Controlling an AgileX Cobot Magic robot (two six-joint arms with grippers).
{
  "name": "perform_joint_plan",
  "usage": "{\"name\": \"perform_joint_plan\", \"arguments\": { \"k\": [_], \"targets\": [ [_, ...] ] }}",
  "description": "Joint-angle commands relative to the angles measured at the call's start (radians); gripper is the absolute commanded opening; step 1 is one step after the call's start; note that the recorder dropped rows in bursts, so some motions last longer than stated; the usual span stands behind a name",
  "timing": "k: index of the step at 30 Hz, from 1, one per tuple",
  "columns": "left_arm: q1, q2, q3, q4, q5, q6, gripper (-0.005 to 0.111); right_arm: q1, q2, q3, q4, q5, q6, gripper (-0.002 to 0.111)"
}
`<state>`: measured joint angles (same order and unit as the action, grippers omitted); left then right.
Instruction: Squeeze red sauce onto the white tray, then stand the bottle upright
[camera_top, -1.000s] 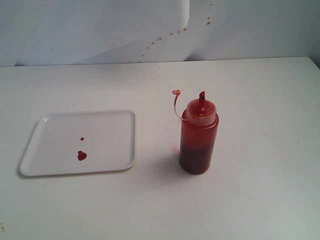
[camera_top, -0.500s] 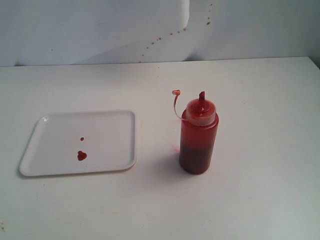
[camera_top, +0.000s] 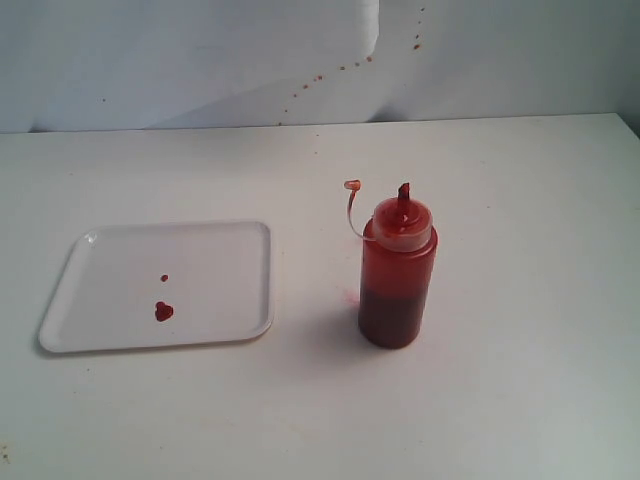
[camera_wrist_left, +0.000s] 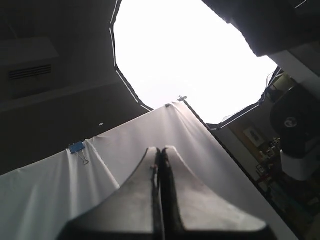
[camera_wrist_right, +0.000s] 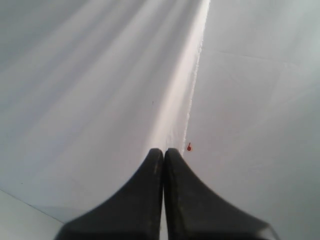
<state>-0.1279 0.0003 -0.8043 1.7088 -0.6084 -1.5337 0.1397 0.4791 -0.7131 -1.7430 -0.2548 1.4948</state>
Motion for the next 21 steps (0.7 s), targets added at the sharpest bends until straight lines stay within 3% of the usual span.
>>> {"name": "perform_joint_plan", "arguments": {
  "k": [1, 3, 6, 7, 10, 13, 16, 21],
  "targets": [
    [-0.006, 0.0, 0.036, -0.115, 0.06, 0.053, 0.0, 0.0, -0.003, 0.007, -0.001, 0.004, 0.005, 0.0],
    [-0.006, 0.0, 0.082, -0.309, 0.144, 0.148, 0.0, 0.0, -0.003, 0.007, -0.001, 0.004, 0.005, 0.0],
    [0.0, 0.0, 0.196, -0.774, 0.285, 0.423, 0.0, 0.0, -0.003, 0.007, -0.001, 0.004, 0.005, 0.0],
    [0.0, 0.0, 0.238, -0.993, 0.339, 0.528, 0.0, 0.0, -0.003, 0.007, -0.001, 0.004, 0.005, 0.0],
    [0.0, 0.0, 0.351, -1.294, 0.466, 0.788, 0.0, 0.0, -0.003, 0.007, -0.001, 0.004, 0.005, 0.0],
    [0.0, 0.0, 0.435, -1.316, 0.49, 0.887, 0.0, 0.0, -0.003, 0.007, -0.001, 0.004, 0.005, 0.0],
    [0.0, 0.0, 0.491, -1.243, 0.562, 0.895, 0.0, 0.0, -0.003, 0.007, -0.001, 0.004, 0.005, 0.0],
    [0.0, 0.0, 0.541, -1.23, 0.931, 0.895, 0.0, 0.0, -0.003, 0.007, -0.001, 0.004, 0.005, 0.0]
  ]
}}
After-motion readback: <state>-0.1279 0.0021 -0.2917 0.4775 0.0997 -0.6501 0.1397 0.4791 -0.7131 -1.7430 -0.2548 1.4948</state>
